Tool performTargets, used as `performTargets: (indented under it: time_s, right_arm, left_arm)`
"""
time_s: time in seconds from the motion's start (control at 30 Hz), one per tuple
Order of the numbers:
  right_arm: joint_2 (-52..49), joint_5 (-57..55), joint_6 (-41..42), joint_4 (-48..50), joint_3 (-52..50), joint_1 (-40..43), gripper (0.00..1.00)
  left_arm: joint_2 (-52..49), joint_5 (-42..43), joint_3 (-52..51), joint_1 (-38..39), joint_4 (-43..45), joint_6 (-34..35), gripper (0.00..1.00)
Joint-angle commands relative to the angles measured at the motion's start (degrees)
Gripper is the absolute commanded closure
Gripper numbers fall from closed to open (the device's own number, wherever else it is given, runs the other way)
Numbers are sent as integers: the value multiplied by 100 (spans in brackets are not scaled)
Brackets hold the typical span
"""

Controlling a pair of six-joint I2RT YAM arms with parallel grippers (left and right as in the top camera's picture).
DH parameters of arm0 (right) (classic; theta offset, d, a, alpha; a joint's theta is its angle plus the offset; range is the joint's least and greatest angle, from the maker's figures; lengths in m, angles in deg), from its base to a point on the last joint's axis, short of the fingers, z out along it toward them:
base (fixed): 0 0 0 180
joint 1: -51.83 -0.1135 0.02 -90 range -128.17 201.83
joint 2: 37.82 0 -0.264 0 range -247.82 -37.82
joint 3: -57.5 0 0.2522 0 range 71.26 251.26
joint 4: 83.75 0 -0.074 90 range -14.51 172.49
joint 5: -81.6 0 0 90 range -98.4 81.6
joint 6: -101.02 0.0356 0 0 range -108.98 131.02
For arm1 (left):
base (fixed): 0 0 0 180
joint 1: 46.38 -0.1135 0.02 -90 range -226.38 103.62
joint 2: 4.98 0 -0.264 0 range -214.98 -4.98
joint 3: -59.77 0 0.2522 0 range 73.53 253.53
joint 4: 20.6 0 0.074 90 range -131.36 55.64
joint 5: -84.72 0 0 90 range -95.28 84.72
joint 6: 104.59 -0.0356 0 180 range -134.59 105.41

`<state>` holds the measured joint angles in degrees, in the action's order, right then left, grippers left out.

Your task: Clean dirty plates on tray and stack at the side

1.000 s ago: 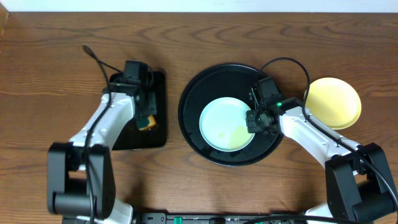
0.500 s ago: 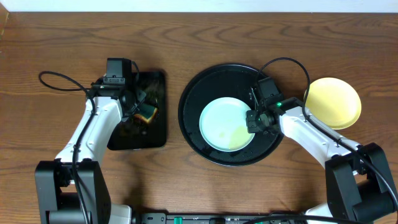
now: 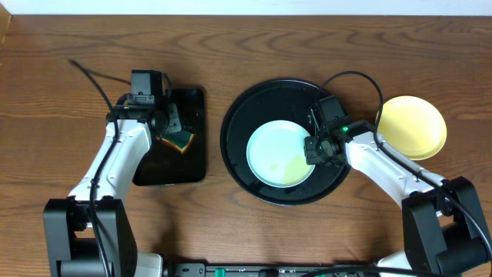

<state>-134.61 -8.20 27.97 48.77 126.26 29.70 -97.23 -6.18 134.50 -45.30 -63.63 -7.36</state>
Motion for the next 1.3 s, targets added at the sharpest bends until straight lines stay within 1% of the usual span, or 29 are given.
performTargets:
  time_s: [0.0,0.07,0.13,0.2,0.37,0.5,0.63,0.7,0.9,1.03,1.27]
  right_arm:
    - [9,-81,35,-59,-76,-39,99]
    - [9,-81,35,-57,-76,-39,99]
    - [9,-81,35,-57,-76,-39,99]
    - [9,-81,35,-59,-76,-39,99]
    - [9,-81,35,-59,-76,-39,99]
    - [9,-81,35,-59,-76,-39,99]
    - [9,-81,35,-72,-76,-39,99]
    - [9,-81,35,-81,-76,-39,99]
    - [9,-81,33,-81,-76,-39,99]
    - [9,-83,11,-81,-76,-39,99]
    - [9,-131,13,-76,-76,-39,99]
  left_arm:
    - [2,-326,-4,-7,74,-2011,64]
    - [-44,-323,-4,-22,254,-2225,64]
    - [-118,-321,-7,-22,479,-2221,62]
    - [-227,-321,-7,-22,656,-2223,59]
    - [-592,-323,-7,-22,911,-2262,56]
    - [-813,-380,-7,-59,1019,-2258,55]
    - [-866,-1198,-7,-184,1029,-1792,55]
    - [-863,-1427,-7,-258,955,-1604,55]
    - [-863,-1414,-7,-330,463,-1222,55]
    - [-831,-1106,-4,-315,466,-1161,56]
    - [-654,-1110,9,-304,553,-1097,56]
